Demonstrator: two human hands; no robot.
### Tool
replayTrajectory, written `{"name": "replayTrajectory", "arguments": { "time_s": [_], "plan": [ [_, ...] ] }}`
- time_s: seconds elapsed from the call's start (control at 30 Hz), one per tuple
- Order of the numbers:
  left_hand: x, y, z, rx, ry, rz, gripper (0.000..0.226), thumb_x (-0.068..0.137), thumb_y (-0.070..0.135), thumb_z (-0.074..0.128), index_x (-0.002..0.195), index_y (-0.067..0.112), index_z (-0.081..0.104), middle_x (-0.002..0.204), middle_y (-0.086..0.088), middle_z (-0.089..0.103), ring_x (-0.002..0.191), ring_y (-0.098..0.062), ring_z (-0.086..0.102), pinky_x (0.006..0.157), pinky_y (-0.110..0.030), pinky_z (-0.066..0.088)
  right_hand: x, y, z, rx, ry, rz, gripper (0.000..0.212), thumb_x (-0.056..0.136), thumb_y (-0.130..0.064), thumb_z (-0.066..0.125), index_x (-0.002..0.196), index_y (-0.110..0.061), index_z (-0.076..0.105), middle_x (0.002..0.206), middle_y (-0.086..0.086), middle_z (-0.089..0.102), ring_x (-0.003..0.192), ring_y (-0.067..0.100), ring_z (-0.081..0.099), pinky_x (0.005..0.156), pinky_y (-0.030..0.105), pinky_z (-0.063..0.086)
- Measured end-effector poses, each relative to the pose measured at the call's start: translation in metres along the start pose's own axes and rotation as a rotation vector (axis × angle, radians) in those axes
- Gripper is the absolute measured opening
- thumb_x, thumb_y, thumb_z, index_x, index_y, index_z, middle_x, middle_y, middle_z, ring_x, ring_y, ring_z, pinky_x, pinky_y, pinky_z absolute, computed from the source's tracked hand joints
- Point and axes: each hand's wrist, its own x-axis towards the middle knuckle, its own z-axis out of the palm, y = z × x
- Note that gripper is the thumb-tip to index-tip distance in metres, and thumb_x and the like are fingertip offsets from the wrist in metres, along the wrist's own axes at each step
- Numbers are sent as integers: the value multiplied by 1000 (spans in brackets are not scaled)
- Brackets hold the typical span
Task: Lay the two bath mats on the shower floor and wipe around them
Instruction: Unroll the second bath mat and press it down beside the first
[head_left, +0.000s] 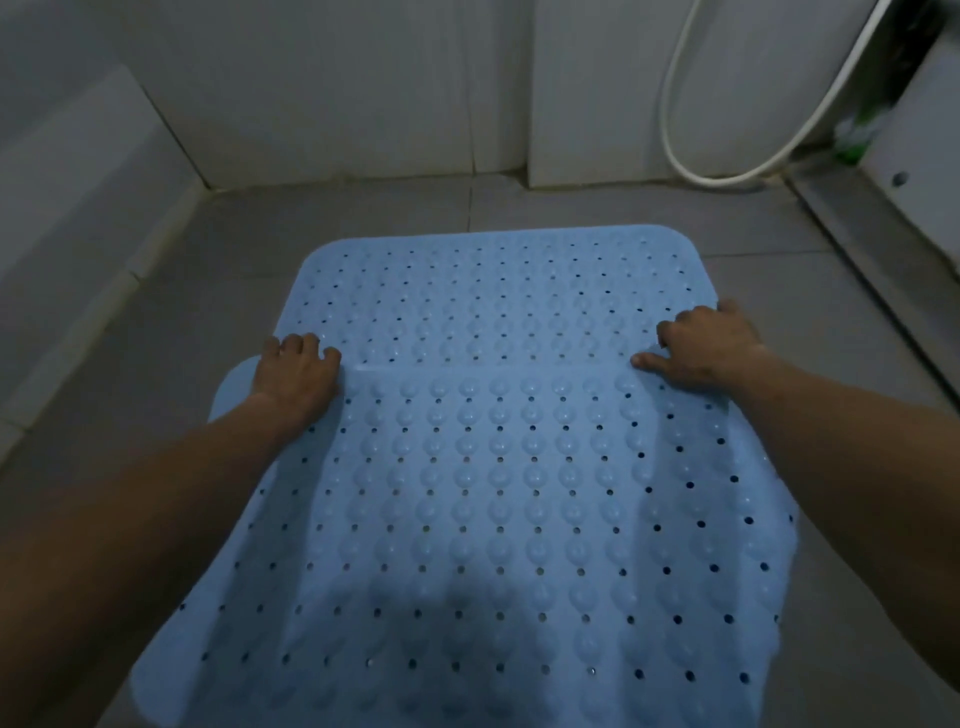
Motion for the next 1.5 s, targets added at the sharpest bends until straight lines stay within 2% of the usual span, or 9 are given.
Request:
{"name": "replayTrajectory", "arguments": {
  "time_s": [0.3,0.6,0.7,0.87,1.0,1.13,1.23,1.3,1.5],
  "plan": [
    [-51,117,11,-553,47,196,75,92,69,5,153,29,-11,160,0,-21,148,-24,-14,118,-51,-9,-35,-36,49,448,127,423,65,97,-59,20,150,-22,25,162,17,9,149,34,1,117,58,-1],
    [-73,178,6,-724,34,55,83,89,71,3,151,21,-19,159,6,-23,145,-17,-25,117,-52,-15,-86,-66,80,538,-90,219,68,94,-66,2,152,-37,-18,161,-1,-26,148,25,-23,118,55,-14],
    [-77,180,5,-714,23,43,82,89,72,1,151,22,-19,159,6,-24,145,-17,-25,117,-51,-15,-99,-56,76,561,-42,347,71,97,-64,12,156,-31,-10,164,5,-17,150,29,-14,119,55,-9],
    [-78,180,1,-720,-14,32,83,88,72,1,151,22,-20,159,6,-24,146,-18,-24,116,-52,-16,-124,-38,57,767,1,860,81,89,-62,43,145,-6,26,144,22,35,131,40,36,104,51,33],
    [-76,177,-1,-729,-71,63,84,87,73,2,150,22,-23,157,6,-28,145,-19,-26,115,-53,-17,-125,-8,36,1035,-196,870,90,74,-68,54,137,-6,42,133,18,53,110,38,56,89,43,48],
    [-73,174,-3,-716,-115,83,85,87,73,2,149,22,-24,156,6,-30,145,-20,-27,115,-55,-17,-142,22,17,1292,-500,683,66,63,-51,66,117,-13,59,103,11,63,82,29,61,70,36,52],
    [-73,174,-4,-701,-139,95,84,88,73,2,150,22,-23,156,5,-31,145,-20,-27,114,-55,-16,-153,35,25,1446,-643,494,60,61,-26,75,120,-24,64,114,11,70,98,34,69,85,52,57],
    [-72,174,-5,-686,-146,92,84,88,73,1,150,21,-24,156,4,-31,145,-21,-26,115,-56,-16,-153,38,32,1362,-621,423,67,75,-14,75,135,-33,52,127,9,65,109,35,66,91,54,54],
    [-72,178,-4,-671,-126,68,84,87,72,-1,149,21,-24,156,3,-30,145,-22,-26,115,-56,-16,-154,13,46,638,-298,460,107,73,-47,78,155,-34,10,160,15,14,143,38,26,113,51,33]
  ]
}}
